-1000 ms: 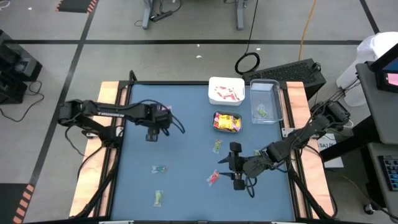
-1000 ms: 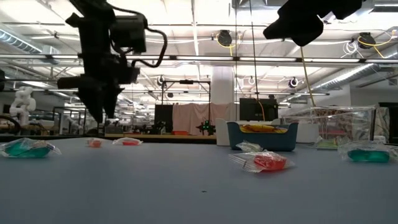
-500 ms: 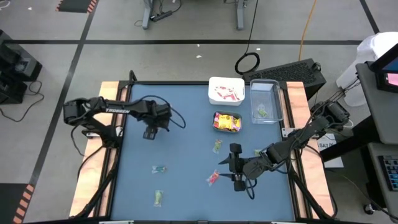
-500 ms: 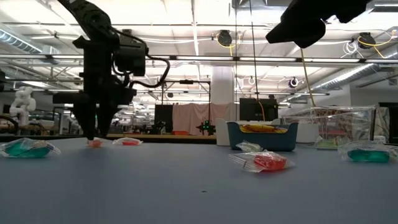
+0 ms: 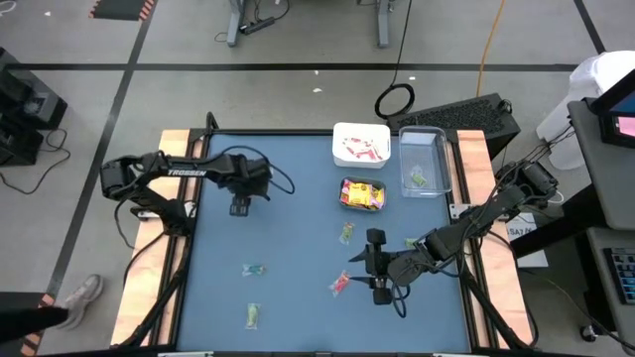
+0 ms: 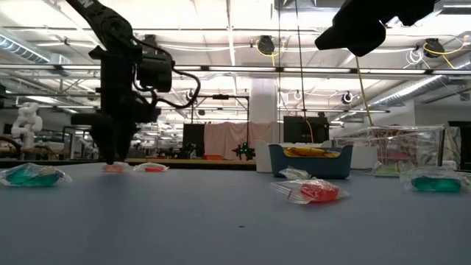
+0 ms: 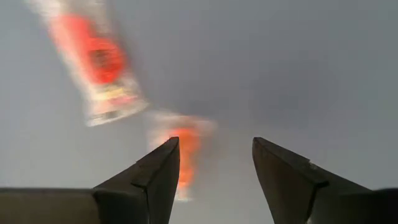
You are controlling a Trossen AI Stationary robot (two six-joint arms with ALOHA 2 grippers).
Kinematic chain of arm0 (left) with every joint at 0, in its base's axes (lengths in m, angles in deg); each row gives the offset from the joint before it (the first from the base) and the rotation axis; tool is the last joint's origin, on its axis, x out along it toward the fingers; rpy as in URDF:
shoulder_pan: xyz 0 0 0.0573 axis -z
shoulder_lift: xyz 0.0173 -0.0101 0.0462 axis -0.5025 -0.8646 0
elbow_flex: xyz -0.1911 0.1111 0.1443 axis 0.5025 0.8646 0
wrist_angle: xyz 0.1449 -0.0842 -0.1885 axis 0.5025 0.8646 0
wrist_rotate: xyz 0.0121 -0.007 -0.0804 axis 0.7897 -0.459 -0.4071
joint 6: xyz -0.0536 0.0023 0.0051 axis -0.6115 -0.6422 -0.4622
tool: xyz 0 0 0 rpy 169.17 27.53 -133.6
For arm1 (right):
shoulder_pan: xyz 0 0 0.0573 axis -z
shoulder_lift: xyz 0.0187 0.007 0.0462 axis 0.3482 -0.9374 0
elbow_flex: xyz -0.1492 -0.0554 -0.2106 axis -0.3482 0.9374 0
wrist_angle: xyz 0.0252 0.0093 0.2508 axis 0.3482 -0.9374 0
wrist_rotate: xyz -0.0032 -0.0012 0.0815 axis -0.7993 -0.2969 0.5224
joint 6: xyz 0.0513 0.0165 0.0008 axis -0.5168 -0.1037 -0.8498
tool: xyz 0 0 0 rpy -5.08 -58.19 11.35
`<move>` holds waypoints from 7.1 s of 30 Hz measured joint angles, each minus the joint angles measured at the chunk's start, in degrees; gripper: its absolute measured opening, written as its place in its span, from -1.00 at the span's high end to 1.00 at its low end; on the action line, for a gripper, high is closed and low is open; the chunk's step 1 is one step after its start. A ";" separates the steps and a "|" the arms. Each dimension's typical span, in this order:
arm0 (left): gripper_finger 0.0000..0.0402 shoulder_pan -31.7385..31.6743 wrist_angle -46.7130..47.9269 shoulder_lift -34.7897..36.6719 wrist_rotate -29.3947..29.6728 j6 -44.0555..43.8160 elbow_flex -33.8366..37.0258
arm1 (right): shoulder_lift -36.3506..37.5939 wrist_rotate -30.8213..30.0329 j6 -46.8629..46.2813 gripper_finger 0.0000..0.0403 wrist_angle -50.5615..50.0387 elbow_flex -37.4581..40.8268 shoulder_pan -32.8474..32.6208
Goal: Sort candy
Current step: Put the top left orange candy into the transparent bin
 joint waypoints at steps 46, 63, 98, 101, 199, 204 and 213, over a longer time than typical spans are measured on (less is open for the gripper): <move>0.29 -5.85 -1.22 -2.53 -8.77 -14.96 -0.17 | -0.02 0.21 1.27 0.02 -0.18 0.01 0.00; 0.71 7.66 -1.91 6.74 -9.88 -22.58 -0.24 | -4.02 -0.07 1.06 0.02 3.38 0.02 0.00; 0.71 29.09 -60.59 13.51 -14.10 -23.86 -0.36 | -19.58 0.30 14.76 -0.16 51.08 0.02 18.58; 0.71 30.18 -60.17 12.26 -12.57 -22.45 -0.35 | -19.58 0.27 15.96 -0.18 53.44 0.02 18.53; -0.20 11.42 -21.82 1.92 26.13 -29.90 -0.28 | 17.78 -11.72 -14.62 0.69 -61.09 -0.02 56.94; -0.20 9.35 -22.03 1.95 23.70 -26.91 -0.28 | 15.51 -9.03 -14.62 0.69 -61.13 -0.02 59.46; -0.20 4.14 -22.19 1.95 16.30 -24.08 -0.28 | 11.57 -3.91 -13.12 0.68 -60.55 0.02 62.84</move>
